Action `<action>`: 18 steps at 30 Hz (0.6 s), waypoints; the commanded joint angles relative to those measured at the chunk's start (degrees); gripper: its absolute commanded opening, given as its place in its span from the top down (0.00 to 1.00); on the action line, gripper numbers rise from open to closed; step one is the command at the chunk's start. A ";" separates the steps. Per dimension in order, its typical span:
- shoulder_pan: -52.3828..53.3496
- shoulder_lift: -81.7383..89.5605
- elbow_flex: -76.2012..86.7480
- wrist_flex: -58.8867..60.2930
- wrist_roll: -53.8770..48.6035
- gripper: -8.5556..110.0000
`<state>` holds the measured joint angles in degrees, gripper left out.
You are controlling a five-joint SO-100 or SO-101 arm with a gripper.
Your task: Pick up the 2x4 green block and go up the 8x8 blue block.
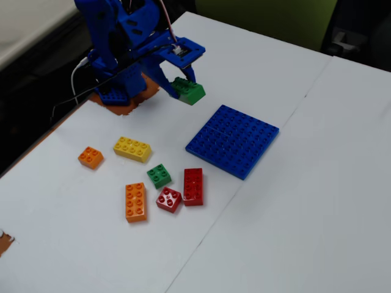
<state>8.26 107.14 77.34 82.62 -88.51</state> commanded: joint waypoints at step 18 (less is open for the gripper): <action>-10.81 -39.46 -39.73 8.09 0.79 0.89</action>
<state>-2.02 67.94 42.01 90.09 -87.36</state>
